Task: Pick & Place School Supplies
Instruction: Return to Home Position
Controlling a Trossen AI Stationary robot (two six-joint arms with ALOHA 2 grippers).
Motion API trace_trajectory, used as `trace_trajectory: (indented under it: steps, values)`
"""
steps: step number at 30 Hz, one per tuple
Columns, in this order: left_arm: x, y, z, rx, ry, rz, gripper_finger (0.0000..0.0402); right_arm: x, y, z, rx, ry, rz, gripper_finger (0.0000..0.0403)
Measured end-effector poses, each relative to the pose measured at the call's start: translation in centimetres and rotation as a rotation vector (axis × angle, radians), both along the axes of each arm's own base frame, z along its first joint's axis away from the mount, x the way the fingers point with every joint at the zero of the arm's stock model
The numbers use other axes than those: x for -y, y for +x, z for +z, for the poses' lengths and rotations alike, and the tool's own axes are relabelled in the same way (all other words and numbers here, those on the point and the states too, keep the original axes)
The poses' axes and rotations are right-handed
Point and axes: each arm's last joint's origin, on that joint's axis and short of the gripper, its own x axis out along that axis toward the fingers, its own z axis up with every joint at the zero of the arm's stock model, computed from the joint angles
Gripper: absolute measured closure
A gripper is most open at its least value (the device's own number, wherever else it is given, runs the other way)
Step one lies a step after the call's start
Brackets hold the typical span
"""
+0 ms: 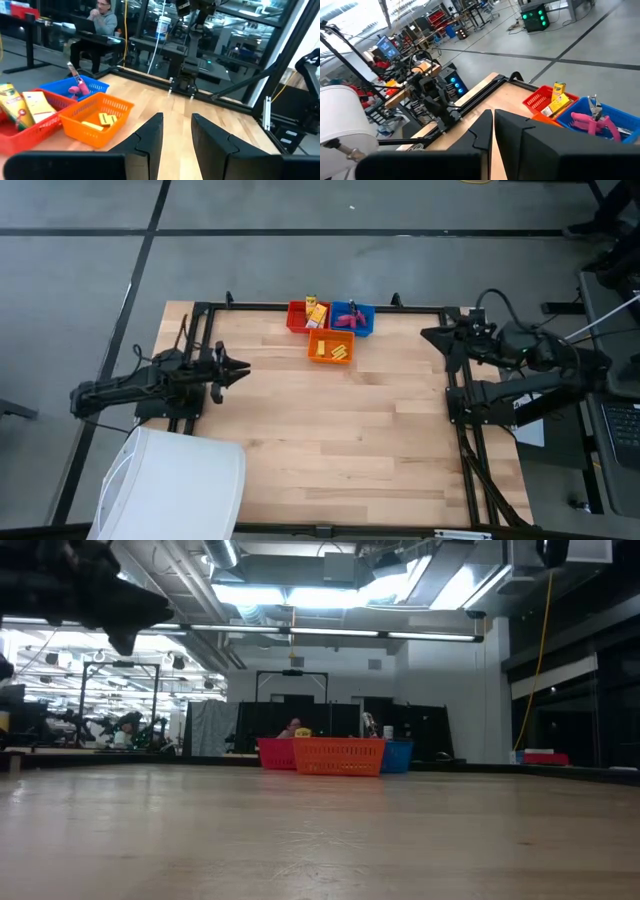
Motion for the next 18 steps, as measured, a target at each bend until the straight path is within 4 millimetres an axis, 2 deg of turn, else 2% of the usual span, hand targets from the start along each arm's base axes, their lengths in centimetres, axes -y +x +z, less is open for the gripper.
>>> trace_trajectory:
  steps: [2,5,8,10,13,18]
  values:
    - [0.2,-0.6,-0.1,0.002,0.011,0.003,0.0304,-0.2,0.1,0.0,-0.005,-0.006,-0.009,0.038]
    - [0.3,-0.5,-0.8,-0.062,0.019,0.019,0.0304,-0.5,0.2,-0.1,-0.015,-0.013,-0.003,0.038]
    - [0.4,-0.2,-1.3,-0.035,0.046,0.051,0.0304,-0.8,0.5,-0.7,-0.032,-0.017,0.004,0.038]
    - [0.4,0.0,-2.3,-0.061,0.045,0.074,0.0304,-1.1,0.9,-2.0,-0.076,-0.019,0.018,0.038]
    - [0.6,0.3,-2.6,-0.042,-0.005,0.054,0.0304,-1.5,1.5,-4.5,-0.133,-0.002,0.035,0.038]
    - [1.1,0.5,-2.9,-0.032,-0.269,-0.046,0.0304,-1.6,1.1,-8.6,-0.212,-0.026,0.057,0.038]
